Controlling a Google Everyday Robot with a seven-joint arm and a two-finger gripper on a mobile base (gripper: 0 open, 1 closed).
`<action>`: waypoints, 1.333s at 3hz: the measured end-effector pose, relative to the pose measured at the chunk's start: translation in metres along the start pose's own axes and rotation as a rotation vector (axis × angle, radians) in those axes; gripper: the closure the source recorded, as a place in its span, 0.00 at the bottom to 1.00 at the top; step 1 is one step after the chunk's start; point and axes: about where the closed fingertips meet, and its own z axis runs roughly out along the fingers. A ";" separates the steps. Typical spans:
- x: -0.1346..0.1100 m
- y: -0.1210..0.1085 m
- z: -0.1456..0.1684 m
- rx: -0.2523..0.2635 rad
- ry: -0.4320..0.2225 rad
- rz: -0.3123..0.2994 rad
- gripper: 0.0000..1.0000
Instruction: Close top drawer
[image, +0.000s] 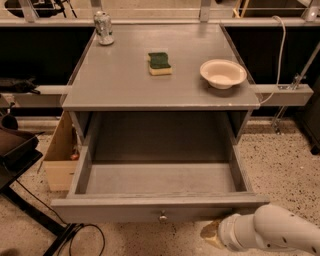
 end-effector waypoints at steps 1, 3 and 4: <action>-0.028 -0.022 -0.015 0.060 -0.034 -0.065 1.00; -0.054 -0.045 -0.028 0.113 -0.062 -0.118 1.00; -0.081 -0.072 -0.042 0.163 -0.091 -0.172 1.00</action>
Offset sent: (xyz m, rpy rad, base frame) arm 0.1151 0.0028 0.1065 -0.0309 -0.3399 0.0546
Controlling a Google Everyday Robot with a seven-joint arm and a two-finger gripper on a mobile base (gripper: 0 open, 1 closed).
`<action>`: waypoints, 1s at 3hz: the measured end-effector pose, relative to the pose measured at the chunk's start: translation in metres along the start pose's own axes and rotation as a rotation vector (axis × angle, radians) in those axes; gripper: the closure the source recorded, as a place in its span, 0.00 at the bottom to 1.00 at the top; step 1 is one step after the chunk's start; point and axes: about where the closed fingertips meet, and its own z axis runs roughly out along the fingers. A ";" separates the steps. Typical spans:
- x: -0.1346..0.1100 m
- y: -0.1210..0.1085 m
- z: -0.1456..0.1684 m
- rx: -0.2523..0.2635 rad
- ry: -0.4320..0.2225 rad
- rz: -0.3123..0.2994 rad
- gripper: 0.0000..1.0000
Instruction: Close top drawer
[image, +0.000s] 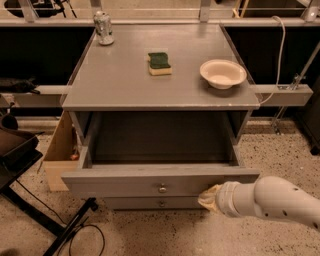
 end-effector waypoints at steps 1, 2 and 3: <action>0.000 0.000 0.000 0.000 0.000 0.000 1.00; -0.021 -0.034 -0.009 0.043 -0.014 -0.055 1.00; -0.021 -0.034 -0.009 0.043 -0.014 -0.055 1.00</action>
Offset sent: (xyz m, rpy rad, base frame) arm 0.1183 -0.0132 0.0949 -0.0666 -0.2415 0.0578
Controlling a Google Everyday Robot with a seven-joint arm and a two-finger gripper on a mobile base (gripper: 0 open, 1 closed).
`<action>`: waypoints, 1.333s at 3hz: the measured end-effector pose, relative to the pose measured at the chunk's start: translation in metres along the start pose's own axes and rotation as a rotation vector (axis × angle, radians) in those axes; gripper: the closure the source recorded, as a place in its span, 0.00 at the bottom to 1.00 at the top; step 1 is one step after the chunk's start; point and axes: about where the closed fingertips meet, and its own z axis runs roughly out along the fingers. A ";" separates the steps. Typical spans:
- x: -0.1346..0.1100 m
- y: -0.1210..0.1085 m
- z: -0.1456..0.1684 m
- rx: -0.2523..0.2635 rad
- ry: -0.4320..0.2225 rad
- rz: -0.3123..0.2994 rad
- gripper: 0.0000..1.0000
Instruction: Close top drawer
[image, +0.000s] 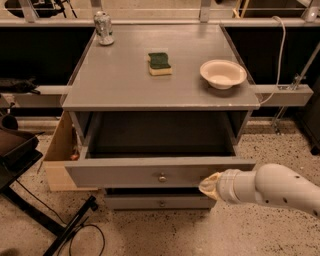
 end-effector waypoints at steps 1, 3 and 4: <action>-0.016 -0.030 -0.003 0.032 -0.015 -0.043 1.00; -0.025 -0.044 -0.005 0.049 -0.025 -0.066 1.00; -0.033 -0.054 -0.005 0.057 -0.032 -0.083 1.00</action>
Offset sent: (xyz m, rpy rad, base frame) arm 0.1028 -0.0014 0.0714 -0.0318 -0.1867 0.0517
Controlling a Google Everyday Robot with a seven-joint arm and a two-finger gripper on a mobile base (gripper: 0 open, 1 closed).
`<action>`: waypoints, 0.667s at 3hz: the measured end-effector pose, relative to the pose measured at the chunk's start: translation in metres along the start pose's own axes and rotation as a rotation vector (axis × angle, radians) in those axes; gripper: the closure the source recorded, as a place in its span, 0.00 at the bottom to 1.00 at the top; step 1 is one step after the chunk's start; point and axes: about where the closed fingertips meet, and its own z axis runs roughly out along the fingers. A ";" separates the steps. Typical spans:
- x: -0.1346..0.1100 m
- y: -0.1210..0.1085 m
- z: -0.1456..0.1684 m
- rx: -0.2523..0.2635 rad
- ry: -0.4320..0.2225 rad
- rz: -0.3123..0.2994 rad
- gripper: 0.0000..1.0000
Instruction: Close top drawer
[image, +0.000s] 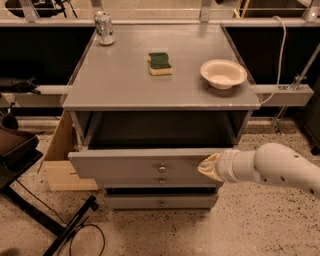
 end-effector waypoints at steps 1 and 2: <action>-0.007 -0.012 0.003 0.004 -0.006 -0.019 1.00; -0.011 -0.018 0.005 0.005 -0.010 -0.029 1.00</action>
Offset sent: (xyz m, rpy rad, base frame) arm 0.0727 0.0141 0.0269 -0.0152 -0.0682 0.0632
